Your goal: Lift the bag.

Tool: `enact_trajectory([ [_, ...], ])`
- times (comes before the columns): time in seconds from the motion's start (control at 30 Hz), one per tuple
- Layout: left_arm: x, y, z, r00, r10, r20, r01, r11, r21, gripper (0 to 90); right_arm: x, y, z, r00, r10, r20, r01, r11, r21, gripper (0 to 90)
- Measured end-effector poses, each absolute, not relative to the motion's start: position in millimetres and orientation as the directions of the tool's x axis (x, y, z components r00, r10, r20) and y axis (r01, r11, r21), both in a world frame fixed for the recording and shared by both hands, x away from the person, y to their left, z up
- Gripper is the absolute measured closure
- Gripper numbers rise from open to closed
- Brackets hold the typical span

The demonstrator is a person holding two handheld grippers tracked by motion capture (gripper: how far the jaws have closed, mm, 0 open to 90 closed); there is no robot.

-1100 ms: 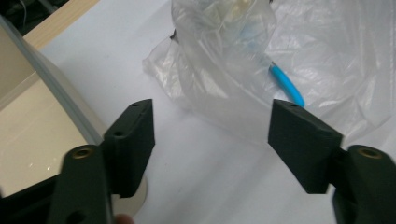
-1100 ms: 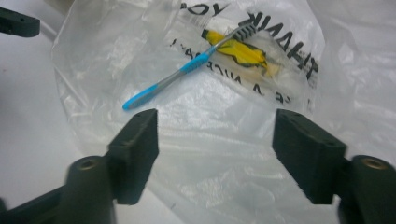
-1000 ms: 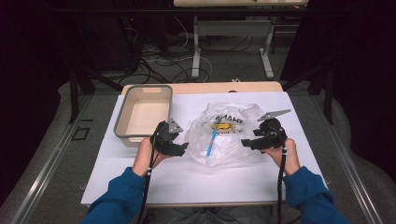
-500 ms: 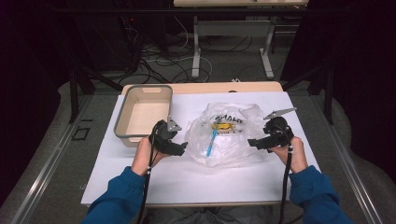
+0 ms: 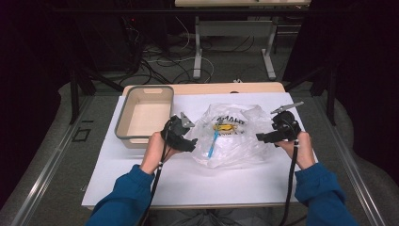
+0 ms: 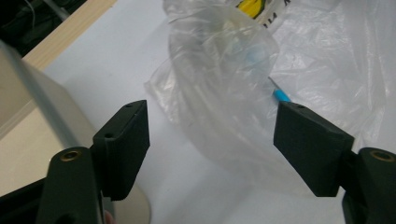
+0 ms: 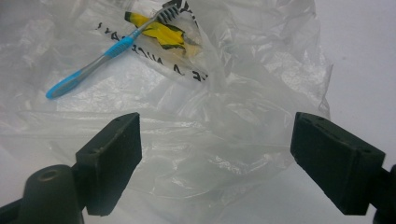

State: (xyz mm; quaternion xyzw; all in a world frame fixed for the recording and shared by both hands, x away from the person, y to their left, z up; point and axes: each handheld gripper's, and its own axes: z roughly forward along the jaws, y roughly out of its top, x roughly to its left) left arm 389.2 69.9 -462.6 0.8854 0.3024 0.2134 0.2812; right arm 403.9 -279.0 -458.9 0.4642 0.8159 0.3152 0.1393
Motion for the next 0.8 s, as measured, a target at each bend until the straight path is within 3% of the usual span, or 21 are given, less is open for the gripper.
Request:
enact_trajectory([
  [0.33,414,45,-479,0.721,0.661,0.208,0.464,-0.683,0.563,29.4,416,-280,-466,-0.514,0.856,0.054,0.697,0.38,0.608,14.0],
  [0.57,422,51,-479,0.716,0.668,0.203,0.503,-0.695,0.514,32.0,422,-284,-466,-0.478,0.878,0.033,0.736,0.38,0.56,6.2],
  [0.67,427,50,-483,0.718,0.669,0.194,0.514,-0.697,0.5,38.1,428,-281,-472,-0.467,0.883,0.052,0.754,0.368,0.544,7.0],
  [0.8,427,48,-490,0.719,0.666,0.198,0.499,-0.693,0.519,50.7,435,-277,-481,-0.475,0.878,0.057,0.75,0.371,0.548,16.6],
])
